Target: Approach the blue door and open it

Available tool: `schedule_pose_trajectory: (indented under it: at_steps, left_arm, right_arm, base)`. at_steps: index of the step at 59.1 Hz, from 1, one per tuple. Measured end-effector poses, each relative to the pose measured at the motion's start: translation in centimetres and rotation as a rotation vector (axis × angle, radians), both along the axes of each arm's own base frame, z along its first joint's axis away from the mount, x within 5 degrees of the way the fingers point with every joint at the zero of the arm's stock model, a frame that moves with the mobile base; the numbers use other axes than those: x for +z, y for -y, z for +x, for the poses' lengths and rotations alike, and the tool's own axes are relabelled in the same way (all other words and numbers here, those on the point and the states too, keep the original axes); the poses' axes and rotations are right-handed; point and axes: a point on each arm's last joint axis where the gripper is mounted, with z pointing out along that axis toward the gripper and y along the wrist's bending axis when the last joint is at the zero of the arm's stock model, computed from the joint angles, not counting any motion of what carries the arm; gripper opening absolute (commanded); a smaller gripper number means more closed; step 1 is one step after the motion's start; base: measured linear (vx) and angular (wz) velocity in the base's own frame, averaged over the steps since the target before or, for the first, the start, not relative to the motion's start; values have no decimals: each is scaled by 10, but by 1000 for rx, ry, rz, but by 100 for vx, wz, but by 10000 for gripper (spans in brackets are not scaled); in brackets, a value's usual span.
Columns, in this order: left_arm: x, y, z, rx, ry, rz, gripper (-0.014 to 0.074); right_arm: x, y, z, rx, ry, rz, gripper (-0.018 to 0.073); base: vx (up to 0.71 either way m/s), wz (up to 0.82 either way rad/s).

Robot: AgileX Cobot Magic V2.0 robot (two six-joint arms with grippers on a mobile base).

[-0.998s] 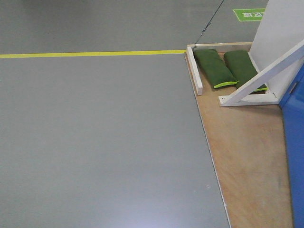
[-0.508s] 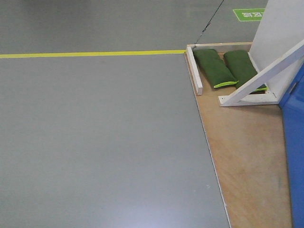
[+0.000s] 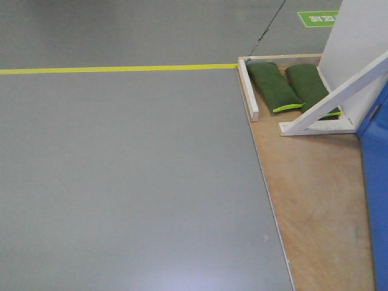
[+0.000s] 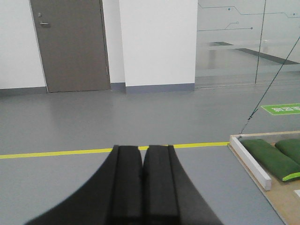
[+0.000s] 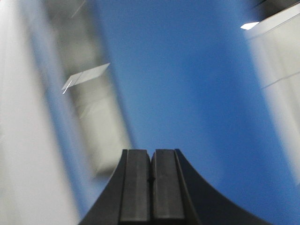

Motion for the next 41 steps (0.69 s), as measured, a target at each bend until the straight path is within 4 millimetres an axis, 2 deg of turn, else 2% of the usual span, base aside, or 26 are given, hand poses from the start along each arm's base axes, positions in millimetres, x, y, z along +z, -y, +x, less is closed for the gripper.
schedule_pose_trajectory:
  at_steps: [8, 14, 21, 30, 41]
  left_arm:
    - [0, 0, 0, 0, 0, 0, 73]
    - [0, 0, 0, 0, 0, 0, 73]
    - [0, 0, 0, 0, 0, 0, 73]
    - [0, 0, 0, 0, 0, 0, 73]
    - [0, 0, 0, 0, 0, 0, 73]
  right_arm:
    - [5, 33, -33, -177, 294, 84, -1]
    - [13, 58, -41, -231, 472, 142, -1]
    - [19, 88, -35, -233, 575, 196, -1]
    - [22, 123, -18, -203, 580, 243, -1]
    - [23, 149, 3, -108, 523, 332, -1]
  base:
    - [0, 0]
    - [0, 0]
    - [0, 0]
    - [0, 0]
    - [0, 0]
